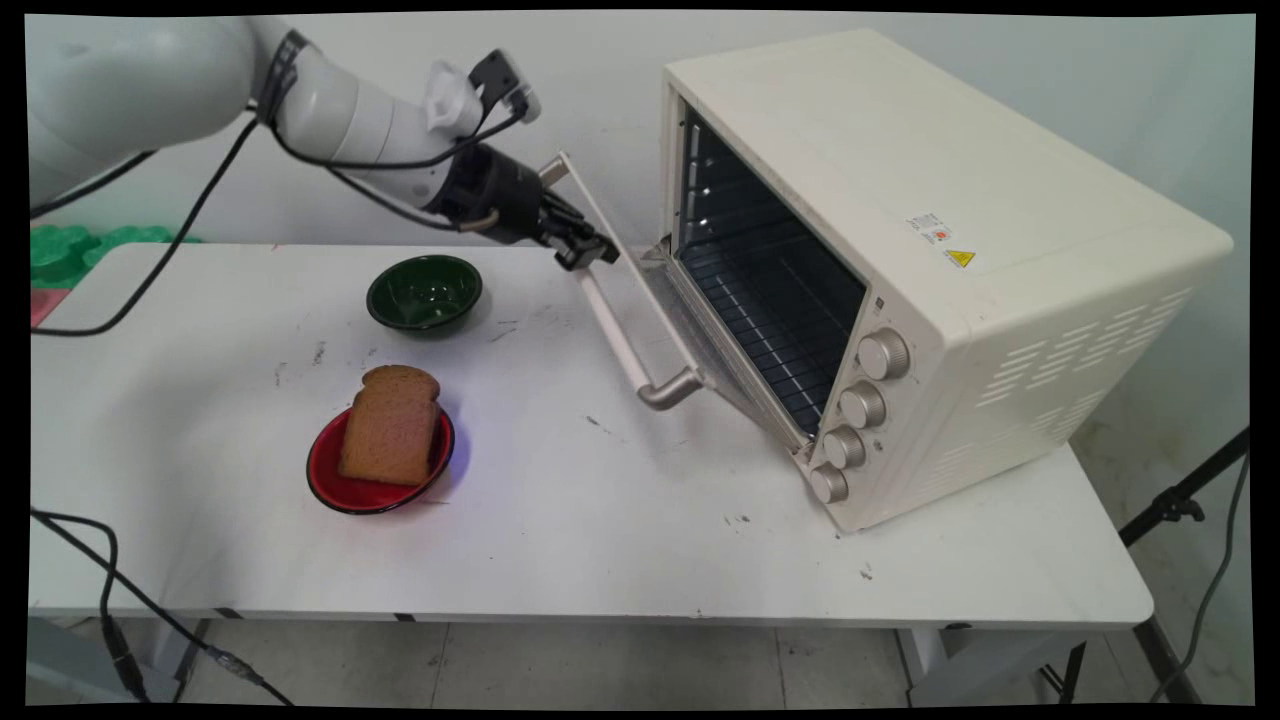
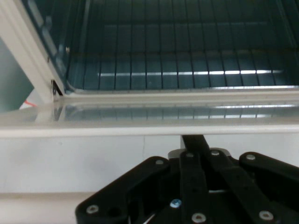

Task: Open the oven

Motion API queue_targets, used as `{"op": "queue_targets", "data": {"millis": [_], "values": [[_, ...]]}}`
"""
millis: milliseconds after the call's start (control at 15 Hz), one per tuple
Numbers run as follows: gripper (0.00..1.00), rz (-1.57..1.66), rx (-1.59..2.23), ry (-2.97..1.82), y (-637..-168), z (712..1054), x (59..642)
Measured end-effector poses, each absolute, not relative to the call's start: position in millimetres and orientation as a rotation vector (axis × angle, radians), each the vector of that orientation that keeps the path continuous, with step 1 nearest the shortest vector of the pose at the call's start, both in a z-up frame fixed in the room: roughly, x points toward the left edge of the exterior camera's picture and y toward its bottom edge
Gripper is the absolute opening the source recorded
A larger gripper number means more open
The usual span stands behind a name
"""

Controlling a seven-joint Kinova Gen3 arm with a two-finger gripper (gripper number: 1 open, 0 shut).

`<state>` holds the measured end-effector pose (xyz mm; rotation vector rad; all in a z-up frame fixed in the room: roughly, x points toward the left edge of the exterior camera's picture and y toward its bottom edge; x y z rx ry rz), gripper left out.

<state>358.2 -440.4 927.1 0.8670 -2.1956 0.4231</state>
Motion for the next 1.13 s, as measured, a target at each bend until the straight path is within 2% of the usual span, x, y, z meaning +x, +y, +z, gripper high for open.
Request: {"op": "queue_targets", "data": {"millis": [1133], "values": [[0.0,0.406,0.809,-2.178,-410,828,421]]}}
